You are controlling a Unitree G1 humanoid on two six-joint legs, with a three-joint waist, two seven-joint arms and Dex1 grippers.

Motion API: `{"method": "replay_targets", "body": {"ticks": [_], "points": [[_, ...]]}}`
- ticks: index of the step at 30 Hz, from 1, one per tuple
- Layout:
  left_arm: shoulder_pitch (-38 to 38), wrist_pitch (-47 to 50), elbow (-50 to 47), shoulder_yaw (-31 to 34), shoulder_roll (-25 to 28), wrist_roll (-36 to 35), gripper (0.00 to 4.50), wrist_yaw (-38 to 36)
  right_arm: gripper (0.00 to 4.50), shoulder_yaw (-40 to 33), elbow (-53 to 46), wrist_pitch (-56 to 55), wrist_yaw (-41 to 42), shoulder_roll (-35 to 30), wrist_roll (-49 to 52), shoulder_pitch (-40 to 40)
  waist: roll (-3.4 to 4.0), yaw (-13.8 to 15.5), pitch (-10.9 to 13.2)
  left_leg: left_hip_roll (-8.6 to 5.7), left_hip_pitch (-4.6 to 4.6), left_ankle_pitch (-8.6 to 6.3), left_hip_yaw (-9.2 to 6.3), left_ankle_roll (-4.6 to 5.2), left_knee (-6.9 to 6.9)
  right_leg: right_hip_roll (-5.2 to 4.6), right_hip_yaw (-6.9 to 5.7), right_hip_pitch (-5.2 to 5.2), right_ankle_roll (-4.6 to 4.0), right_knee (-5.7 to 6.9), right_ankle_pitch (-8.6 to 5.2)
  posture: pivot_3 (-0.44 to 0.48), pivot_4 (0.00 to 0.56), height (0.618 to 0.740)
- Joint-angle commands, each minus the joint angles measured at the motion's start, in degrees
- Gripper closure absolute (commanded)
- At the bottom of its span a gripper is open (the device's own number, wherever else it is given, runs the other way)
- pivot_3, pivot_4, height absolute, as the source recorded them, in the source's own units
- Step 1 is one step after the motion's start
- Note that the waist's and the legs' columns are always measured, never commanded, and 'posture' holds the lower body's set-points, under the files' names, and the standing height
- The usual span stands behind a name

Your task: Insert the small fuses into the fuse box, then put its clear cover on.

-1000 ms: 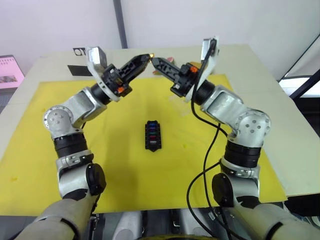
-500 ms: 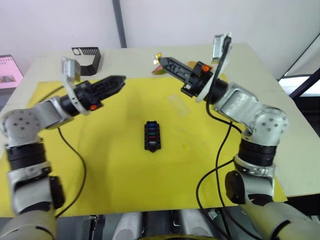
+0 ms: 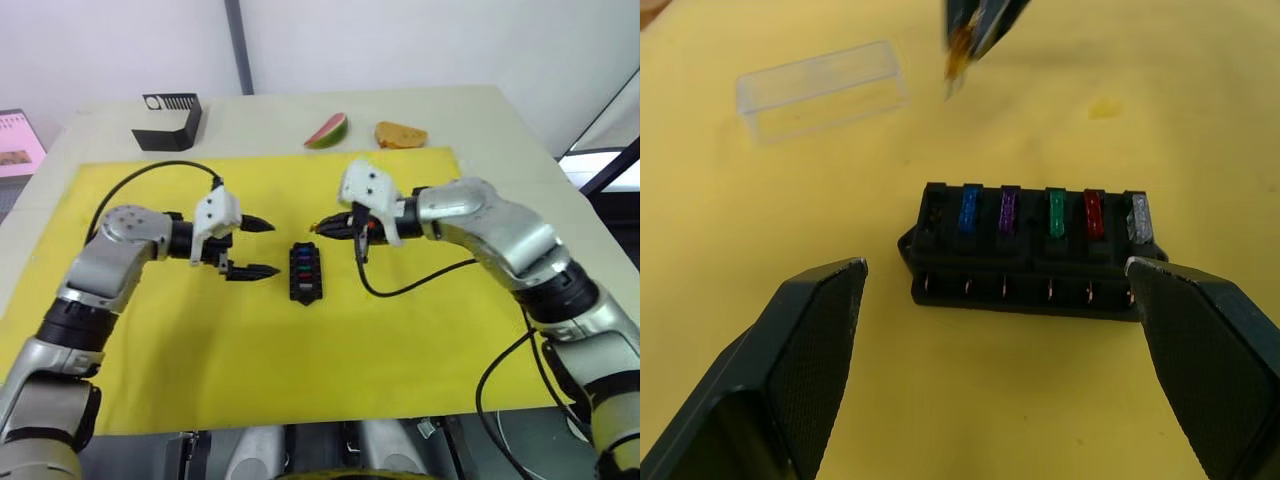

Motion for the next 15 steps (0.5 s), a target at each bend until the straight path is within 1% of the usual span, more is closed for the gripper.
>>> {"method": "replay_targets", "body": {"ticks": [1, 5, 11, 15], "points": [[-2.96, -4.53, 3.53, -0.03, -1.34, 3.97, 0.12, -0.39, 4.5, 1.23, 2.82, -3.78, 4.01, 2.37, -6.02, -3.54, -0.03, 0.03, 0.02, 0.0, 0.0, 0.0, 0.0, 0.0, 0.02, 0.0, 0.0, 0.0, 0.0, 0.0, 0.0, 0.0, 0.15, 0.74], [-4.17, -5.73, 6.65, -0.22, -2.49, 6.01, 0.12, -2.14, 4.5, 2.44, 6.55, -4.32, 7.08, 5.21, -10.12, -5.26, -0.03, 0.0, 0.02, 0.0, -0.01, 0.0, 0.0, 0.0, 0.02, 0.0, -0.01, -0.01, 0.0, -0.01, 0.0, 0.0, 0.15, 0.74], [-4.61, -5.96, 7.53, 0.1, -2.96, 7.49, 0.12, -4.37, 4.5, 3.27, 12.27, -5.33, 9.76, 9.58, -15.88, -7.84, -0.03, 0.01, 0.02, 0.0, -0.04, 0.03, 0.0, -0.06, 0.04, 0.0, -0.01, -0.03, 0.0, 0.0, 0.0, 0.0, 0.15, 0.74], [-4.63, -5.8, 7.55, 0.46, -3.37, 8.05, 0.12, -4.69, 4.5, 3.39, 13.7, -5.69, 11.47, 10.75, -18.45, -7.91, -0.02, 0.01, 0.02, 0.0, -0.03, 0.03, 0.0, -0.05, 0.05, 0.0, -0.02, -0.03, 0.0, 0.02, 0.0, 0.0, 0.15, 0.74]]}}
